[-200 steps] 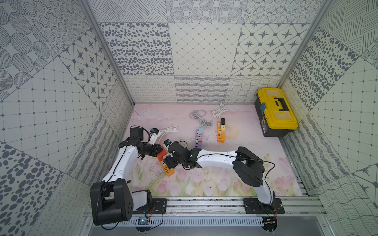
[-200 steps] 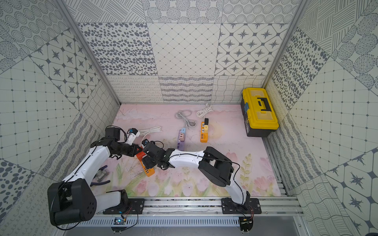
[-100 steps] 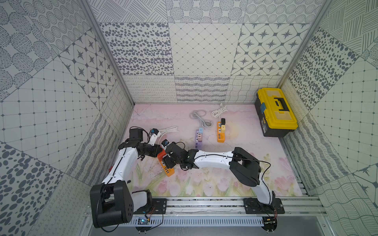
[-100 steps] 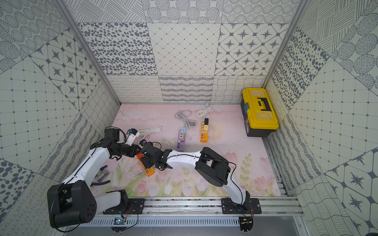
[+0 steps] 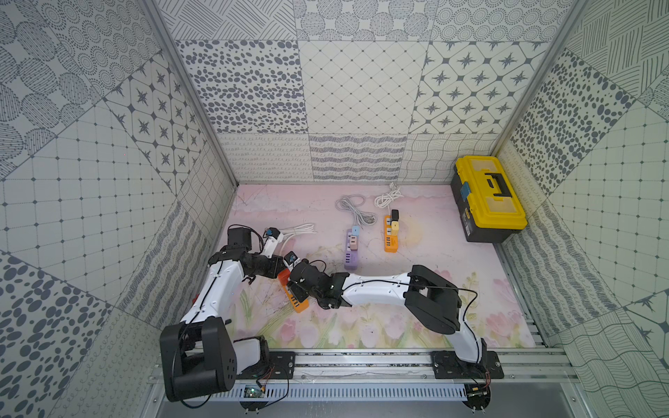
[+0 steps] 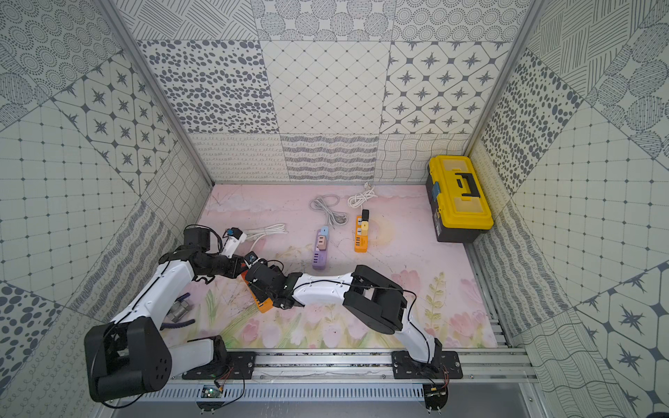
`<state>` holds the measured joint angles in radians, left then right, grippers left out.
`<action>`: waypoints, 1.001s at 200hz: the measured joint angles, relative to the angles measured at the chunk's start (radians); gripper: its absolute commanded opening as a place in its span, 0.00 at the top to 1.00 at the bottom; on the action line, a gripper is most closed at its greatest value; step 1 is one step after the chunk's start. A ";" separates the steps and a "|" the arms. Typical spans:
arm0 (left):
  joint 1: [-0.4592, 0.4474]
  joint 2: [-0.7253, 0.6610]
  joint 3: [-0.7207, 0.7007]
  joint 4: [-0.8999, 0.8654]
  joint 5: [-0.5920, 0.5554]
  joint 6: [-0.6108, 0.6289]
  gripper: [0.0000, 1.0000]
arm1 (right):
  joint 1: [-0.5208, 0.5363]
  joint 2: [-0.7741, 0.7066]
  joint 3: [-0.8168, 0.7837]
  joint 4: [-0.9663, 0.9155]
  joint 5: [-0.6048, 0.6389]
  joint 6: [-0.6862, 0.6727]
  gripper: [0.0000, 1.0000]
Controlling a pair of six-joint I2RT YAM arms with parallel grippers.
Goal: Pull the plug off the socket
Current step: Remove the plug from the socket.
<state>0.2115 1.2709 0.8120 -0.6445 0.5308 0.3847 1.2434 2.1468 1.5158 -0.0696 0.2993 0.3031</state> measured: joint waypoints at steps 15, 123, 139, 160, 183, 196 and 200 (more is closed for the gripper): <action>0.000 0.001 -0.002 0.001 0.002 0.003 1.00 | 0.002 0.000 -0.003 0.006 0.009 0.000 0.60; 0.001 -0.004 -0.022 0.043 0.035 0.005 1.00 | -0.045 -0.035 -0.094 0.113 -0.123 0.049 0.63; 0.001 -0.012 -0.029 0.051 0.034 0.005 1.00 | -0.041 -0.035 -0.094 0.113 -0.114 0.047 0.63; 0.001 -0.024 -0.036 0.055 0.027 0.007 1.00 | -0.027 -0.035 -0.092 0.111 -0.085 0.028 0.63; 0.001 -0.033 -0.042 0.052 0.021 0.007 1.00 | -0.005 -0.034 -0.085 0.092 -0.033 -0.001 0.63; 0.001 -0.034 -0.042 0.050 0.021 0.008 1.00 | 0.002 -0.034 -0.081 0.084 -0.015 -0.008 0.63; 0.001 -0.034 -0.042 0.049 0.021 0.008 1.00 | 0.003 -0.034 -0.081 0.083 -0.013 -0.008 0.63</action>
<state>0.2127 1.2366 0.7696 -0.5953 0.5514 0.3923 1.2461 2.1128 1.4345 0.0135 0.2867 0.2947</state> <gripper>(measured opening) 0.050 0.577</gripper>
